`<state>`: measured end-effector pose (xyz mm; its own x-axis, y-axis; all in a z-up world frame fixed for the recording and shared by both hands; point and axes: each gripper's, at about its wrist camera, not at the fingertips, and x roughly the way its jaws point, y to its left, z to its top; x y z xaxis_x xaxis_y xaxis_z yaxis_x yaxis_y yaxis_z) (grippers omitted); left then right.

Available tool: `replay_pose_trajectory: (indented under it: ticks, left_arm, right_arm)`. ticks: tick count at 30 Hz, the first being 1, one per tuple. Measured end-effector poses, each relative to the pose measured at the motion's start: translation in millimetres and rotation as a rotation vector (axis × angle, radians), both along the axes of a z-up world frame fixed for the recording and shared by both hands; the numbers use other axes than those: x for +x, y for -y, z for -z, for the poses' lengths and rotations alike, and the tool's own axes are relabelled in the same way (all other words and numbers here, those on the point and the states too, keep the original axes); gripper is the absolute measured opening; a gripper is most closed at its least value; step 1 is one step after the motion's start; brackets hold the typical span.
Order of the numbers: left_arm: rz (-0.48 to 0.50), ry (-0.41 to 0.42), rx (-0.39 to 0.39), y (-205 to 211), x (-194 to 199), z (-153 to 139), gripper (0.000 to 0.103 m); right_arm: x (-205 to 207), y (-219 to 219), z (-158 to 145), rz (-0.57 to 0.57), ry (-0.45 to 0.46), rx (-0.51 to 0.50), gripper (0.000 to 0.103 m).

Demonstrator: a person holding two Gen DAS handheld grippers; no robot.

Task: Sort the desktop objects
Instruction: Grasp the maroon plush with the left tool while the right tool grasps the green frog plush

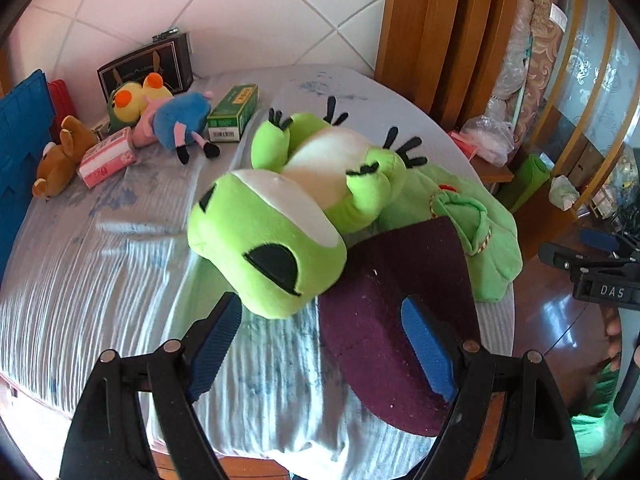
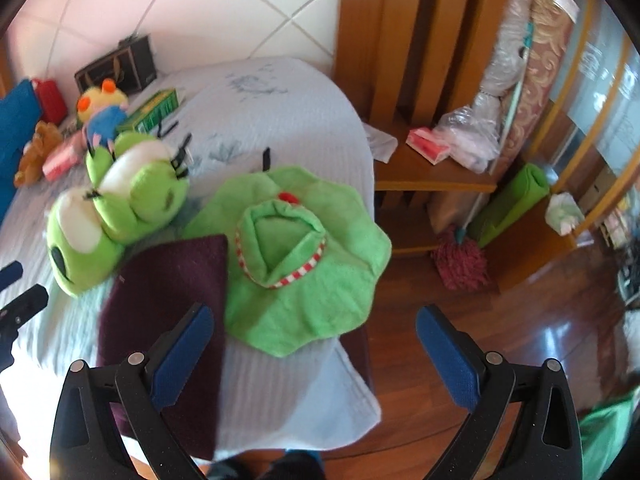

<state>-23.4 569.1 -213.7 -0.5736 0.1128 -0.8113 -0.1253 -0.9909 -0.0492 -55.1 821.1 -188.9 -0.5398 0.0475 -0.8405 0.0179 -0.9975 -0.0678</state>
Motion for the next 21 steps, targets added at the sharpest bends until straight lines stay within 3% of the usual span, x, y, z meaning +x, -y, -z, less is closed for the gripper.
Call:
replay_pose_trajectory:
  ticks: [6,10,14,19,21]
  left_arm:
    - [-0.155,0.026,-0.01,-43,-2,32,0.082]
    - [-0.307,0.075,-0.042,-73,-7,55,0.082]
    - [-0.428,0.163,-0.103,-87,-10,87,0.083]
    - [-0.508,0.135,-0.087,-86,-13,89,0.088]
    - [-0.529,0.116,-0.084,-86,-14,91,0.094]
  right_arm:
    - [-48,-32,29,-0.178,0.032,-0.037,0.103]
    - [-87,-43,50,-0.378,0.082,-0.038,0.103]
    - [-111,-46,70,-0.494,0.116,-0.029,0.103]
    - [-126,-37,97,-0.579,0.167,-0.054,0.103]
    - [-124,-32,102,-0.604,0.114,-0.018,0.103]
